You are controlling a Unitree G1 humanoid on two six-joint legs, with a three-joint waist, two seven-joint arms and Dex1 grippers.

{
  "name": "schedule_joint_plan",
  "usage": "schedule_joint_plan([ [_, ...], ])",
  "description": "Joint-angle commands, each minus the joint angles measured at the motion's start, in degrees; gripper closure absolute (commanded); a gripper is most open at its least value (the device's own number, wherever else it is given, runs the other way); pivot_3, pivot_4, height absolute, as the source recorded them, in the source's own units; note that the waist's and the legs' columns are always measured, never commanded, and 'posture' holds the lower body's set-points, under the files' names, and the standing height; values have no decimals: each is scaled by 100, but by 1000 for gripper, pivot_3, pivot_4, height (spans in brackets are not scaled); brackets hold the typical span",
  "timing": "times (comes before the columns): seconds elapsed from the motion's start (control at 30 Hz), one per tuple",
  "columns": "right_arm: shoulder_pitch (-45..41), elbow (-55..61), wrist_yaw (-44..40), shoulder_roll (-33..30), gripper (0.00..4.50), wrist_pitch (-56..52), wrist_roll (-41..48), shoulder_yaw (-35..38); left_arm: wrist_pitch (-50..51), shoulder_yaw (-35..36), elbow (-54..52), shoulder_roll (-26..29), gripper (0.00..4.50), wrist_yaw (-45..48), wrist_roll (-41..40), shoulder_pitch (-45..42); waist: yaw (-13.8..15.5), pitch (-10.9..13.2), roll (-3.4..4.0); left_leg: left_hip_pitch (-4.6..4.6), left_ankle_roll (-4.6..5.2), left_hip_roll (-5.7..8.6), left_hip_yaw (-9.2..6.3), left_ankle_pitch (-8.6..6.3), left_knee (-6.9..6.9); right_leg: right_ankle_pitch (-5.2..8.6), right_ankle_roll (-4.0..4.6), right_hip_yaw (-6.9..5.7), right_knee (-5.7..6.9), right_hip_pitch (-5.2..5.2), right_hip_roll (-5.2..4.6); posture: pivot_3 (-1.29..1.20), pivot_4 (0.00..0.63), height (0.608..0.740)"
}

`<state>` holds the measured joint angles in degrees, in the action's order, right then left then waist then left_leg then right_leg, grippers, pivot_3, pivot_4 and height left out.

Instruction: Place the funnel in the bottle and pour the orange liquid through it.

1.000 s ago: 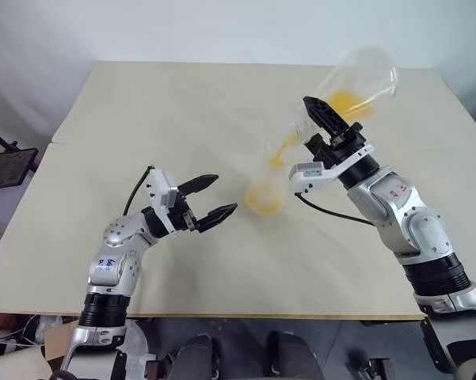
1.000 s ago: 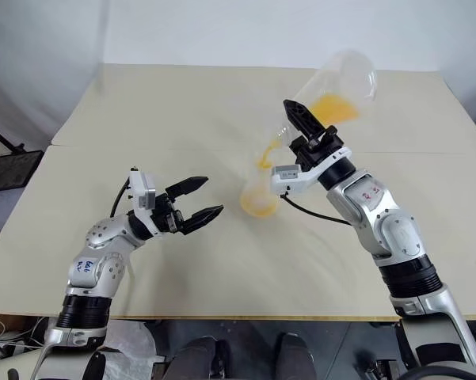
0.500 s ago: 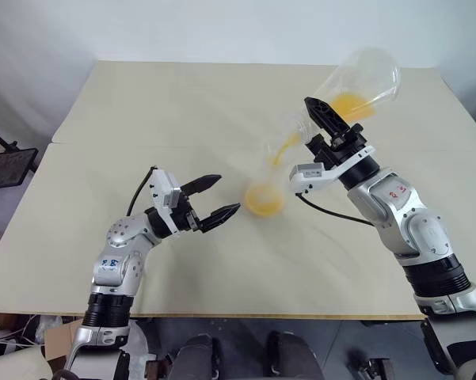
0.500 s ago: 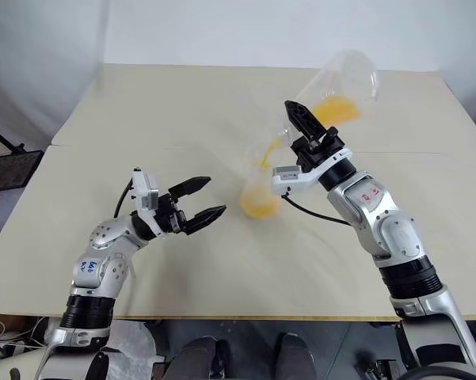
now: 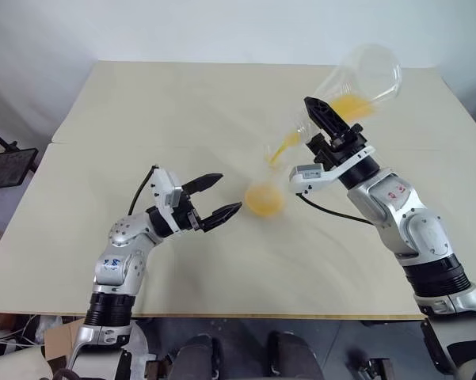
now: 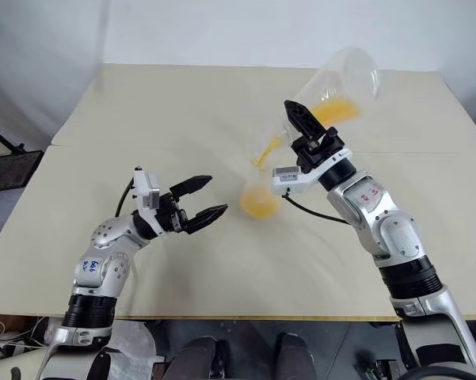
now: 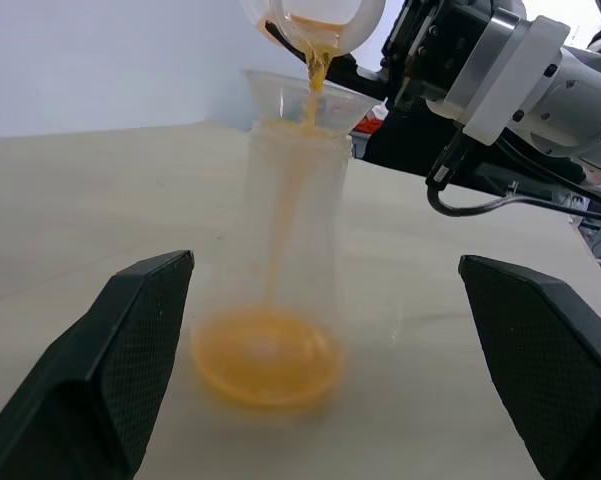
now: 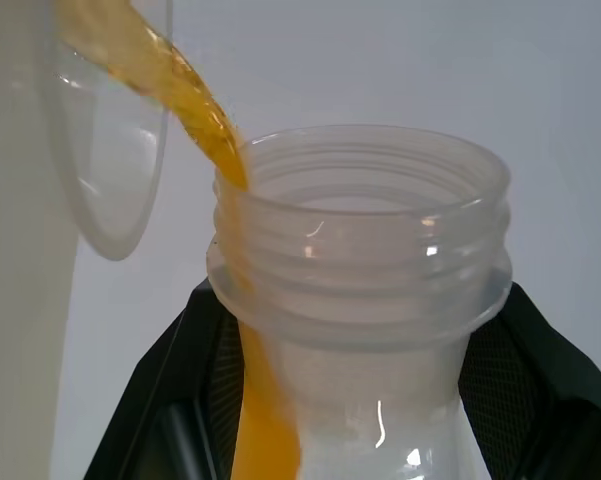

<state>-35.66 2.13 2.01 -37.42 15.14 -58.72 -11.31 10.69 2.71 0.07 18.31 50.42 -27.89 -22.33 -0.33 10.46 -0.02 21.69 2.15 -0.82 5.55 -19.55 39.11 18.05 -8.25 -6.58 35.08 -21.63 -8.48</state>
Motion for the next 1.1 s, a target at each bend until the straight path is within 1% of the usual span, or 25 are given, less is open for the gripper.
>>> schedule_joint_plan([
  [0.03, -145, 143, 142, -68, 2042, 59, -56, 9, -130, -17, -164, -31, 0, -12, -3, -76, 1, 0, 0, 0, 0, 0, 0, 0, 0, 0, 0, 0, 0, 0, 0, 0, 150, 740],
  [1.1, -55, 235, 181, -158, 2042, 60, -91, 30, -273, -60, -192, -121, 0, -79, -5, -49, 2, 0, 0, 0, 0, 0, 0, 0, 0, 0, 0, -1, -1, 1, 0, 0, 150, 740],
])
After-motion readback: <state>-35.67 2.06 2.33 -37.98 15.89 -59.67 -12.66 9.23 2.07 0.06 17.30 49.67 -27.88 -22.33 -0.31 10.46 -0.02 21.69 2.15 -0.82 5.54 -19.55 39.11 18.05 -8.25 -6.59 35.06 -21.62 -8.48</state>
